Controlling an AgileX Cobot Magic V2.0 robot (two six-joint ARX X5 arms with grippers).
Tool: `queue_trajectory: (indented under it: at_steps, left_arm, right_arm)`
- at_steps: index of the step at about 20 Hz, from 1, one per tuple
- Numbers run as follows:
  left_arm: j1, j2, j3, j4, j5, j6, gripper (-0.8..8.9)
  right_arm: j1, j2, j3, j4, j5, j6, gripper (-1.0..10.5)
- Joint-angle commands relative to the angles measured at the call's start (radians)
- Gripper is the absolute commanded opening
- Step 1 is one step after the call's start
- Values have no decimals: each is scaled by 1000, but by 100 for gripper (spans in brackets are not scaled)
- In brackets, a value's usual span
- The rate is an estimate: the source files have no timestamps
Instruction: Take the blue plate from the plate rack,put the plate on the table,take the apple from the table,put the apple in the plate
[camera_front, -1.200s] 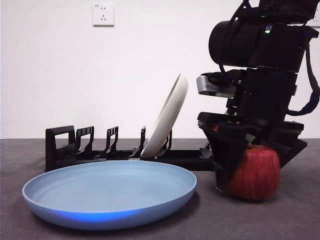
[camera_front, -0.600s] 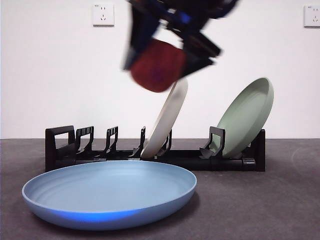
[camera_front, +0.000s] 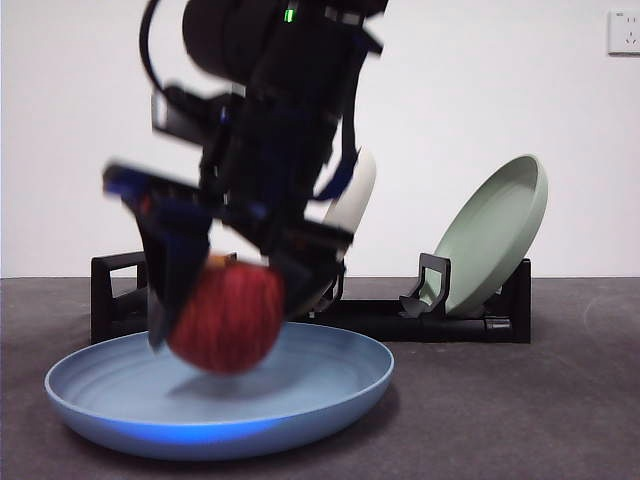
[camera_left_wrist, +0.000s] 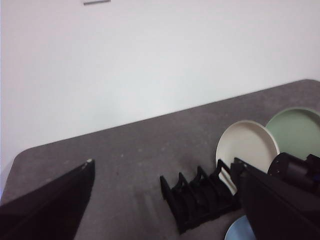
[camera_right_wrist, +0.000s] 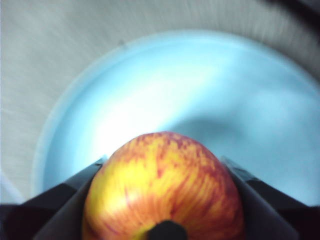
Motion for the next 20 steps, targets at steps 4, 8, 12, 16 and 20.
queue_trajectory:
  at_steps: [4, 8, 12, 16, 20]
  left_arm:
    - [3, -3, -5, -86, 0, -91, 458]
    - [3, -3, -5, -137, 0, -130, 458]
    - [3, -3, -5, -144, 7, -163, 458]
    - [3, -2, -5, -155, 18, -190, 458]
    - [1, 6, -5, -154, 90, -216, 458]
  right_arm:
    - [3, 73, 3, -17, 5, 2, 92]
    - [7, 72, 3, -16, 3, 3, 549]
    - [7, 49, 3, -16, 2, 3, 568]
    - [6, -50, 3, -30, 2, 2, 567]
    - [2, -227, 3, -90, 8, -26, 567]
